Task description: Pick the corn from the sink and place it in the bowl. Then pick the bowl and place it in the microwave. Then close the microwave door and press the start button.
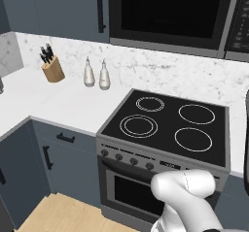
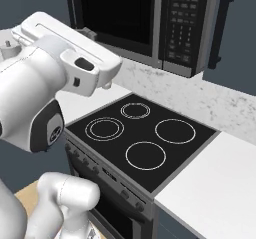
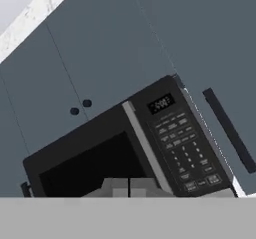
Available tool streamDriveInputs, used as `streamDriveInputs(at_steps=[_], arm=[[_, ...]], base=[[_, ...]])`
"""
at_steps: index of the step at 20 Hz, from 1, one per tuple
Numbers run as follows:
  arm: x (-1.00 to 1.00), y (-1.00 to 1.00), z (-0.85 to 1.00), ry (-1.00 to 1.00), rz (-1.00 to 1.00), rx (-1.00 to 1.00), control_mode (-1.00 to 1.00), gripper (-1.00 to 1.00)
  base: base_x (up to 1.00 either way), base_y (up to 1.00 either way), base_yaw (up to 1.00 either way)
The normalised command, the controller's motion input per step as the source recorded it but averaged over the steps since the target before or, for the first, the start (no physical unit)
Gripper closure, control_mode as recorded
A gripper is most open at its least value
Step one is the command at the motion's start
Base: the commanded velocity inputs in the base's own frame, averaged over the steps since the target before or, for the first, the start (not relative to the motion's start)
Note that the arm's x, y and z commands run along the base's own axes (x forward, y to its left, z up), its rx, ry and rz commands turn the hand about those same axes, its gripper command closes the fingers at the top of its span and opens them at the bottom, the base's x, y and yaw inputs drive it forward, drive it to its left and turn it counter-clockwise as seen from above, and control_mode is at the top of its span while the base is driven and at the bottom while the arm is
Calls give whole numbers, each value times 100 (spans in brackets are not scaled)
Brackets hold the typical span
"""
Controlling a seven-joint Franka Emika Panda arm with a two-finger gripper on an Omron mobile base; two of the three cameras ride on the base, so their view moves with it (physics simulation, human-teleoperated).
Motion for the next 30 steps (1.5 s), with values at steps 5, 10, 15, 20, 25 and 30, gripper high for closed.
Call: streamDriveInputs(at_steps=[5, 10, 15, 20, 25, 30], arm=[[4, -10, -4, 2, 0, -19, -100, 100], [13, -24, -24, 16, -2, -17, -100, 100], [29, -25, -32, 28, -5, -11, -100, 100], [55, -23, -12, 15, -1, 0, -100, 100], [55, -16, -1, 5, 0, 0, -100, 100], [51, -28, 0, 0, 0, 0, -100, 100]], base=[[0, 0, 0], [0, 0, 0], [0, 0, 0], [0, 0, 0], [0, 0, 0], [0, 0, 0]])
